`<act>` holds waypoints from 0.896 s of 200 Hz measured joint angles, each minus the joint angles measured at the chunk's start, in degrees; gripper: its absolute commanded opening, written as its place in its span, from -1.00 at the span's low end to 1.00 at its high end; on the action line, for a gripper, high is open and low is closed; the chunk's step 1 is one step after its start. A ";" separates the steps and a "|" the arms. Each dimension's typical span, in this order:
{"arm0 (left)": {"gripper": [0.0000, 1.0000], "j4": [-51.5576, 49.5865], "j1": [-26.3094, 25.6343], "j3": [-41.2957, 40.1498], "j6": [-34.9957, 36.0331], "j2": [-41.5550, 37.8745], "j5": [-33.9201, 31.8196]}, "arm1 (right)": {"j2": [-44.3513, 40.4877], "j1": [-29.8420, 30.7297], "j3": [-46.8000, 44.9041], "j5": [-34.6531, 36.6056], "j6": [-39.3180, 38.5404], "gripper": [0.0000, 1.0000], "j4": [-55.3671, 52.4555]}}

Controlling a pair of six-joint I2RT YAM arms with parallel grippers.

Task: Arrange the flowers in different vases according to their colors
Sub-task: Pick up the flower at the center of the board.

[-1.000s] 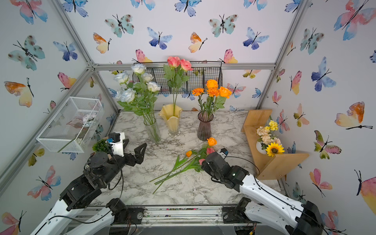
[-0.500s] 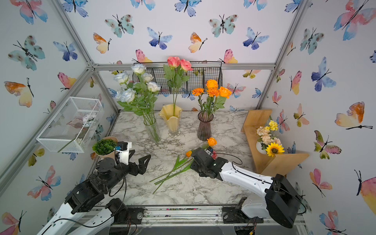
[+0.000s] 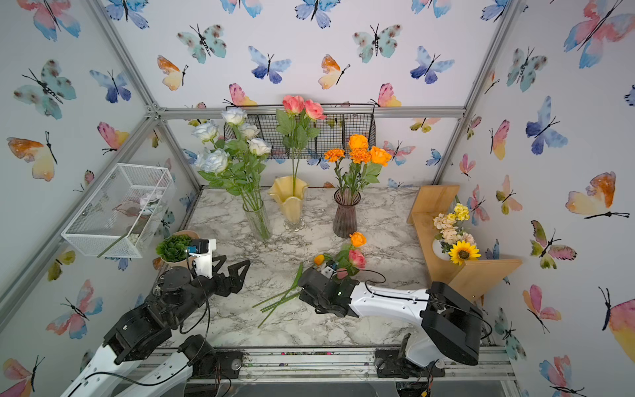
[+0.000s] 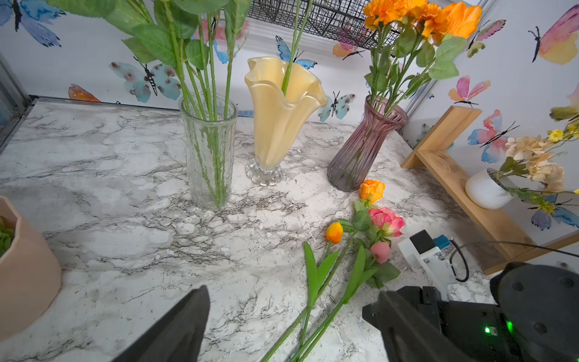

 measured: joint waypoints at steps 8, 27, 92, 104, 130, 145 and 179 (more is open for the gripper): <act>0.74 -0.20 0.00 -0.02 -0.20 -0.13 -0.42 | 0.24 0.00 -0.87 0.26 0.46 -0.22 0.50; 0.77 -0.70 0.00 -0.02 -0.48 -0.15 -1.14 | 0.92 0.00 -2.25 1.05 1.40 -0.24 1.92; 0.79 -1.22 -0.07 -0.04 -1.09 0.50 -1.92 | 7.52 -0.50 -0.87 2.40 1.95 -0.29 5.62; 0.79 -1.22 -0.07 -0.04 -1.09 0.96 -1.92 | 8.44 -0.85 -0.35 2.43 1.92 -0.30 5.88; 0.76 -1.25 -0.07 -0.04 -1.16 1.95 -1.92 | 9.29 -2.12 0.50 2.43 1.46 -0.31 6.40; 0.75 -1.25 -0.07 -0.04 -1.20 2.36 -1.92 | 9.51 -2.80 0.92 2.40 1.25 -0.31 6.95; 0.73 -1.27 -0.07 -0.04 -1.29 3.06 -1.97 | 10.64 -3.80 2.54 2.38 0.39 -0.31 7.61</act>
